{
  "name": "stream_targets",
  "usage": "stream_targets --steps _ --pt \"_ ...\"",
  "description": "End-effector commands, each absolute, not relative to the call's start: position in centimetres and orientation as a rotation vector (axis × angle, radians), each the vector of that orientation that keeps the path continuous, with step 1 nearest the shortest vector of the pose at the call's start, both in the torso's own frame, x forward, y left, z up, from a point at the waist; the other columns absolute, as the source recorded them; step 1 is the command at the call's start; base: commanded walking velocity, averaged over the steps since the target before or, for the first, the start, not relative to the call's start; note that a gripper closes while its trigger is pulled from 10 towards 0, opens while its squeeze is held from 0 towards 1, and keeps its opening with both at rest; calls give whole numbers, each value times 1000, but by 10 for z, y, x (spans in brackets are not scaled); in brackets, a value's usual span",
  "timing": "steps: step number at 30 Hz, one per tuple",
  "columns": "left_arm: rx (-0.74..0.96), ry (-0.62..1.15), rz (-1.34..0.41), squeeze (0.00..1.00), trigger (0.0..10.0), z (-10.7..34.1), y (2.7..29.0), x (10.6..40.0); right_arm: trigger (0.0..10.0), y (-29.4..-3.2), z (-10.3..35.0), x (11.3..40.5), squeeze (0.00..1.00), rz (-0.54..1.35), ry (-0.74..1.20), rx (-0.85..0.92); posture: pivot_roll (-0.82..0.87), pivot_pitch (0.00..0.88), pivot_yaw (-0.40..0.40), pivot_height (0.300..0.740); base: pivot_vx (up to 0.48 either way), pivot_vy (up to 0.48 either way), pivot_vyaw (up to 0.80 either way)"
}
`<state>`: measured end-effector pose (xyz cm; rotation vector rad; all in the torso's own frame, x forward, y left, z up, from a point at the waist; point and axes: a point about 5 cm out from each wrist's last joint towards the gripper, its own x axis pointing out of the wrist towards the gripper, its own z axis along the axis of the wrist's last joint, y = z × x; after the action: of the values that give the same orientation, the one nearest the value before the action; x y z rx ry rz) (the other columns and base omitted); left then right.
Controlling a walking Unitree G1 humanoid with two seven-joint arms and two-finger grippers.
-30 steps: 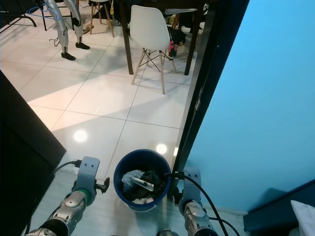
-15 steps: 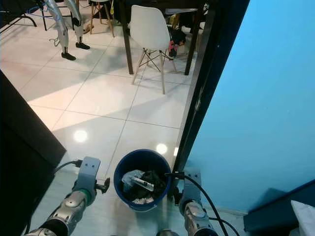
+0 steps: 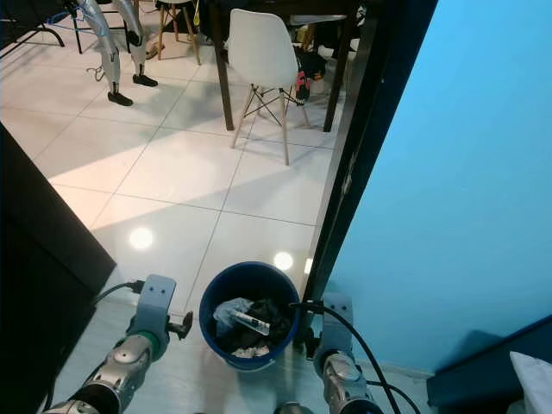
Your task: Clean up the room
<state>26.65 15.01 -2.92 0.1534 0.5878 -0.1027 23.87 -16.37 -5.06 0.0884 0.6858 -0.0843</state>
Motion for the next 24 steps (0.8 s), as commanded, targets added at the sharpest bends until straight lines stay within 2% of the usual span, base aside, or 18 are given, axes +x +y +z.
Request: stream_targets --steps 1,24 --pt "157 621 -98 0 10000 -35 152 261 10000 -164 -54 234 0 -88 713 97 111 22 86 740 0 0 -763" --pt "159 615 -102 0 10000 -34 151 261 10000 -165 -55 234 0 -81 719 89 108 21 82 740 0 0 -795"
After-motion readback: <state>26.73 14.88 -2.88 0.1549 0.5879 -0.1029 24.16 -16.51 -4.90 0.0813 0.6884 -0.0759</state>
